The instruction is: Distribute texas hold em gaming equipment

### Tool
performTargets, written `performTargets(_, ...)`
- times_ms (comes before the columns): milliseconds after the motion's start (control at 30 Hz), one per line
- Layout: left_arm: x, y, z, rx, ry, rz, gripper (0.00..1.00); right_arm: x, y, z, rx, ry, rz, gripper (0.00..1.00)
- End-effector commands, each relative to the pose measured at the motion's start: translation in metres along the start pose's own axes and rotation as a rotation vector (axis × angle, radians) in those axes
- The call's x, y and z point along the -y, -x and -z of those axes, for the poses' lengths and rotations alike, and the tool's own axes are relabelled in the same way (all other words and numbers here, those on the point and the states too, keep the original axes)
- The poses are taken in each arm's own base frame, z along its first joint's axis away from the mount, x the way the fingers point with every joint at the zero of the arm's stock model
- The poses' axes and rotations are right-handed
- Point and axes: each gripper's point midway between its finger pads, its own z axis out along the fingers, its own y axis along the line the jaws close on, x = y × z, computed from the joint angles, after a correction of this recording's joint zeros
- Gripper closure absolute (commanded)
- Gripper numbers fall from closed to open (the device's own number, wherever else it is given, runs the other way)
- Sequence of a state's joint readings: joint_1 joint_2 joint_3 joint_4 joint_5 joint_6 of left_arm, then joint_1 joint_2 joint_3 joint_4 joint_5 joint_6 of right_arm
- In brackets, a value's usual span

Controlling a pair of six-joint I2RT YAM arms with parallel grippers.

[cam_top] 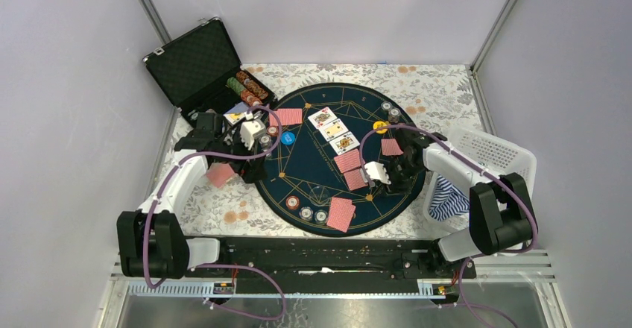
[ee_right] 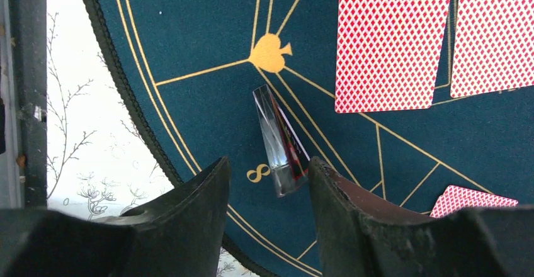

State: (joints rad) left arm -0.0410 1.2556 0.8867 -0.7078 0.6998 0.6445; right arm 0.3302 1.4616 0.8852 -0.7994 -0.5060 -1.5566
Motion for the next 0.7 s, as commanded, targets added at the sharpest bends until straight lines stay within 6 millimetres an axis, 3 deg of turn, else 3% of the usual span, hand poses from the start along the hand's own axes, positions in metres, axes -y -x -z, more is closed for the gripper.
performTargets(0, 0.005, 0.012, 0.003, 0.053, -0.001, -0.016, 0.01, 0.006, -0.003, -0.004, -0.024, -0.006, 0.065, 0.47)
performTargets(167, 0.01, 0.015, 0.006, 0.07, -0.003, -0.014, 0.01, 0.009, -0.001, -0.007, -0.022, -0.017, 0.07, 0.61)
performTargets(367, 0.012, 0.023, 0.01, 0.097, 0.004, -0.005, 0.01, 0.021, 0.002, 0.004, -0.04, -0.065, 0.016, 0.98)
performTargets(533, 0.006, 0.039, 0.016, 0.147, 0.052, 0.064, 0.01, 0.043, 0.048, 0.039, 0.027, -0.127, -0.131, 1.0)
performTargets(667, -0.035, 0.049, 0.035, 0.203, 0.192, 0.21, 0.01, 0.077, 0.088, 0.053, 0.005, -0.21, -0.27, 1.0)
